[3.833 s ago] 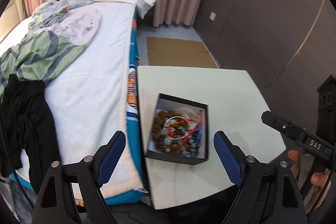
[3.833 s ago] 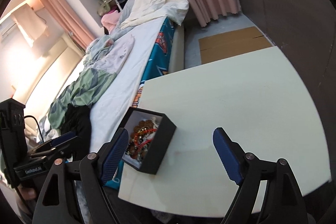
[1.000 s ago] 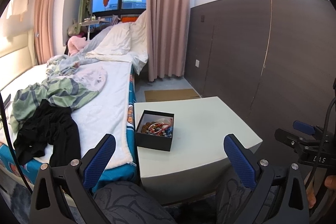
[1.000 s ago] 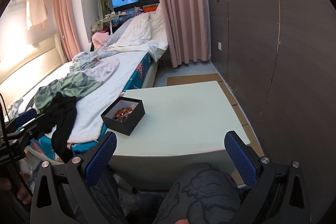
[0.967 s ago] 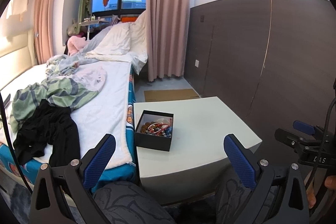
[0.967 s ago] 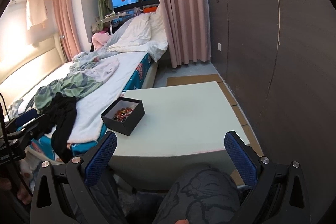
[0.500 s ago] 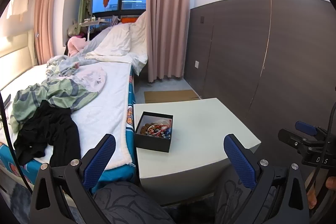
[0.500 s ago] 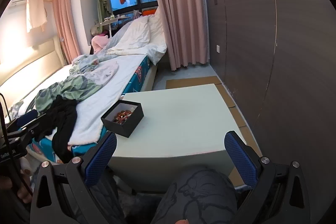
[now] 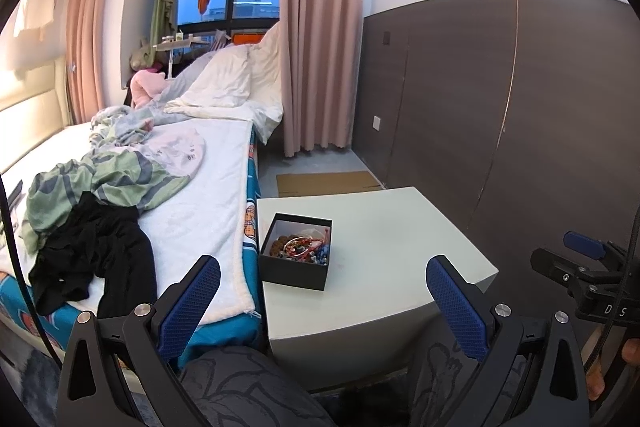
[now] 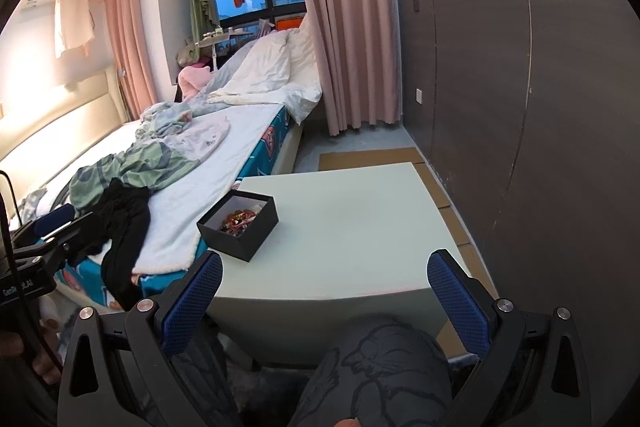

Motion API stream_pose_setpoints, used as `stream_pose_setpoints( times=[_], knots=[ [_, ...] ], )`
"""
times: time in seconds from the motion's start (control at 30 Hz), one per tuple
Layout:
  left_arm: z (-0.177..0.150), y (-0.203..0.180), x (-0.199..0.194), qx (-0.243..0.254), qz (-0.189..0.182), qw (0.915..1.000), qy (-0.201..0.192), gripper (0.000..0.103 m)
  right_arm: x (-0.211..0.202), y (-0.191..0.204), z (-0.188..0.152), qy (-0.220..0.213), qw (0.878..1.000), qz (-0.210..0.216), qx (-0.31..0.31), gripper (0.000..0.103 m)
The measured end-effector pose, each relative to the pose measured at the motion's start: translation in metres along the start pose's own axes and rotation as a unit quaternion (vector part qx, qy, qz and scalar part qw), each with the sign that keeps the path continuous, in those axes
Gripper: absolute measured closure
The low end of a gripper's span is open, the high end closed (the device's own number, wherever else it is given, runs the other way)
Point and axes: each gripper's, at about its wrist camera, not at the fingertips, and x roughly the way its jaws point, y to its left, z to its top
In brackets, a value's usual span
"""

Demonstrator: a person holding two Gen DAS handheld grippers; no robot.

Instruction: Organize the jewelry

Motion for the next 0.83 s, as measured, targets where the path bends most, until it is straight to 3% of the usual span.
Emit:
stream_pose_setpoints(
  times=[0.83],
  knots=[
    [0.002,-0.008,-0.006,0.006,0.005,0.9999,-0.015,0.000,0.010,0.001,-0.006,0.007,1.000,-0.001,0.007,0.000]
  ],
)
